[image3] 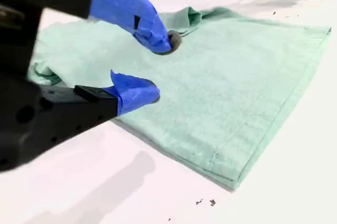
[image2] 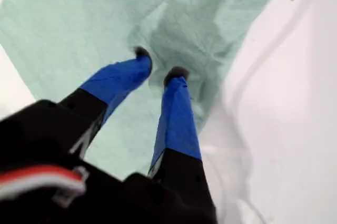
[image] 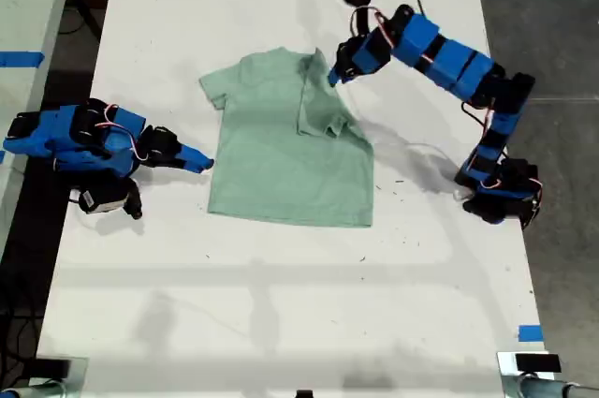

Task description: Fold t shirt

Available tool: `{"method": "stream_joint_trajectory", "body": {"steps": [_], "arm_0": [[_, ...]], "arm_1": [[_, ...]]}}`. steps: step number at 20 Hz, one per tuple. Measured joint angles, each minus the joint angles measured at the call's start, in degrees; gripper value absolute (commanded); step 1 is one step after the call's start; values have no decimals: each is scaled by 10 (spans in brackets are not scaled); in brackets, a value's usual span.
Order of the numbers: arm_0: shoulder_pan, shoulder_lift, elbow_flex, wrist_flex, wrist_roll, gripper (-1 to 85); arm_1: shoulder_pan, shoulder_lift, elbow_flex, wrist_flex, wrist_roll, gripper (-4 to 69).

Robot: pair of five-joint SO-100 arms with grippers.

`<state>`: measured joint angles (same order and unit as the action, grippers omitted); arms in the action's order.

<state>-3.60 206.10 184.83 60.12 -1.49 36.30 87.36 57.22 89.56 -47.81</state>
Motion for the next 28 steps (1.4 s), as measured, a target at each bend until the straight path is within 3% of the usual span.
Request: {"method": "stream_joint_trajectory", "body": {"steps": [2,4,9,12,15,28], "arm_0": [[0,0,0,0,0,114],[0,0,0,0,0,114],[0,0,0,0,0,114],[0,0,0,0,0,114],[0,0,0,0,0,114],[0,0,0,0,0,114]], "arm_1": [[-19,145,83,54,43,9],[-88,314,225,60,107,9],[-250,727,711,-60,250,10],[-281,896,940,-116,272,10],[-283,1100,1108,-110,271,10],[-291,1130,1166,-117,283,10]]}}
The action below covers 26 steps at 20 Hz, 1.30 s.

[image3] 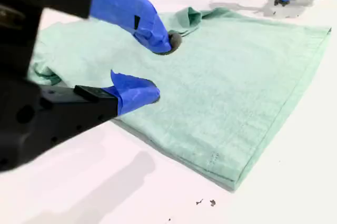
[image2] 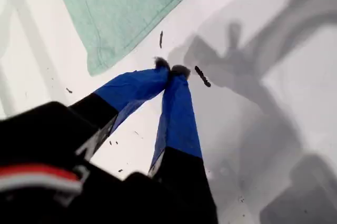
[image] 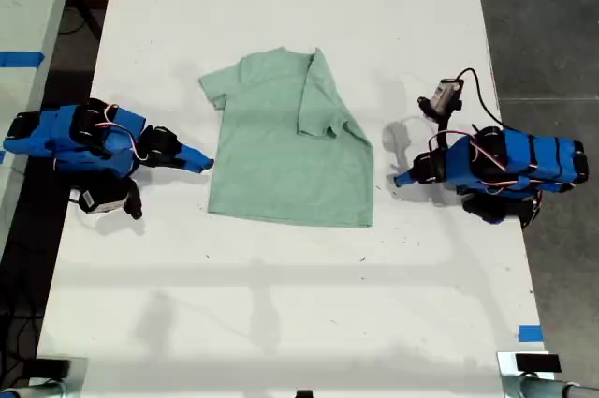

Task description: Fold t shirt

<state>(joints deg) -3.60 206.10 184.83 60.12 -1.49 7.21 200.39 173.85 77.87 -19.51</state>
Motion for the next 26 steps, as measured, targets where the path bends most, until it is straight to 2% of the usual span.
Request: {"method": "stream_joint_trajectory", "body": {"steps": [26], "arm_0": [[0,0,0,0,0,114]], "arm_1": [[-1,0,0,0,22,11]]}}
